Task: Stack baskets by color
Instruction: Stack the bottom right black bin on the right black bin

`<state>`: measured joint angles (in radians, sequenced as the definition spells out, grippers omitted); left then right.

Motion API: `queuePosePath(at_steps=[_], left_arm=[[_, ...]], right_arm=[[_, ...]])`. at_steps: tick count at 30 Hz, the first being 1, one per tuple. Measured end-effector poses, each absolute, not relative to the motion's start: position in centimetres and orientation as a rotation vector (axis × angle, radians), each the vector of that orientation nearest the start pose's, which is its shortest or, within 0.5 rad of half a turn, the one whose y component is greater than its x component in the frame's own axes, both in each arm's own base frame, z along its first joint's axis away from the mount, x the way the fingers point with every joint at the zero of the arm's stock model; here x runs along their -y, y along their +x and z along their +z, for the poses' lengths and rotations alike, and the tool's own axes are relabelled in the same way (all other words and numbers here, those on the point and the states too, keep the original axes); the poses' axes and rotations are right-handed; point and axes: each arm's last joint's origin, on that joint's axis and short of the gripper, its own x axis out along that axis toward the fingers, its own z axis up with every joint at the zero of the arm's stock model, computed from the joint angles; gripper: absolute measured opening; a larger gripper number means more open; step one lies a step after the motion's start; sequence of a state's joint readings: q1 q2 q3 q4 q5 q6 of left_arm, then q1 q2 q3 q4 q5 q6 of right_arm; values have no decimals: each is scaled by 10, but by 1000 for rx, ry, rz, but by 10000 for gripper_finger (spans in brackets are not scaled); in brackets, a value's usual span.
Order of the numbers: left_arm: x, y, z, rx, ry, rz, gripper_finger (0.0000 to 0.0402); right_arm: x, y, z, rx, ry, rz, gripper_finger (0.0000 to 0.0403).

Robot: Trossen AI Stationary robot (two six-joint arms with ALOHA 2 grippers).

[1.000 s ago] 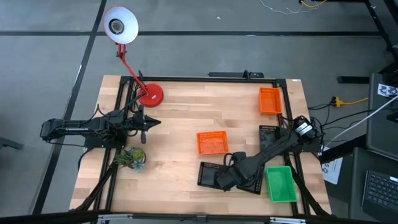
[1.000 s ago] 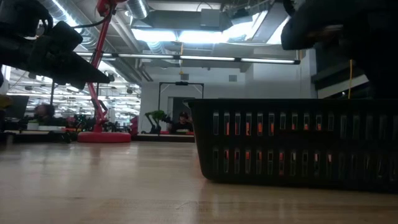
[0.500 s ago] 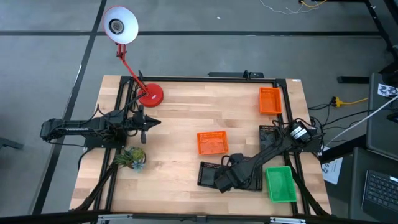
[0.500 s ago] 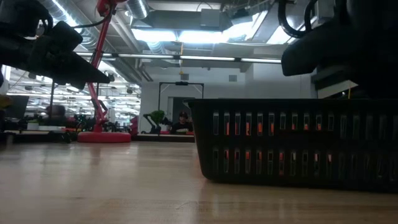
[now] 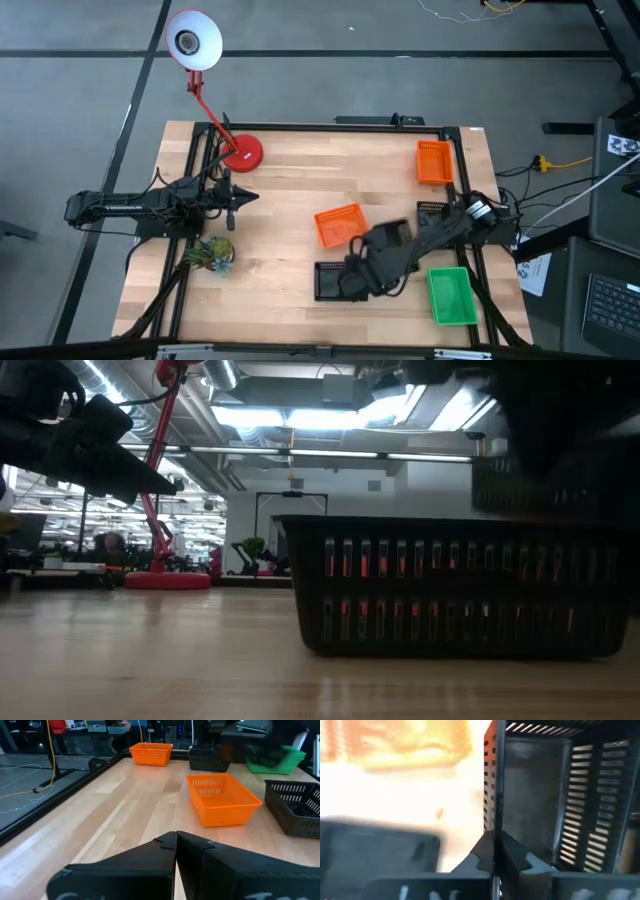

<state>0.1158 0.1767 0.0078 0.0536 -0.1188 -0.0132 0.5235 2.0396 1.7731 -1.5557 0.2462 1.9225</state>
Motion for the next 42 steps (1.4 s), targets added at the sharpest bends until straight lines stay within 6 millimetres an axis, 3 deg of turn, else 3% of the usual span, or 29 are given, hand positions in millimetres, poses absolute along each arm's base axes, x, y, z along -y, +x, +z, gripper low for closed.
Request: queuePosePath(at_steps=[5, 14, 17, 24, 31, 42], left_arm=[[-16, 106, 157, -116, -13, 235, 0], [-16, 106, 155, -130, -13, 244, 0], [-16, 106, 155, -131, -13, 247, 0], [-16, 106, 155, -133, -14, 248, 0], [-16, 106, 155, -133, -14, 248, 0], [-16, 106, 155, -133, -14, 253, 0]], right_arm=[[-157, 322, 261, -1062, 684, -1235, 4], [-118, 311, 231, -1190, 595, -1350, 4], [-112, 295, 235, -1202, 628, -1380, 4], [-108, 251, 274, -1101, 806, -1339, 4], [-100, 197, 262, -1166, 965, -1487, 4], [-85, 201, 246, -1163, 913, -1543, 4]])
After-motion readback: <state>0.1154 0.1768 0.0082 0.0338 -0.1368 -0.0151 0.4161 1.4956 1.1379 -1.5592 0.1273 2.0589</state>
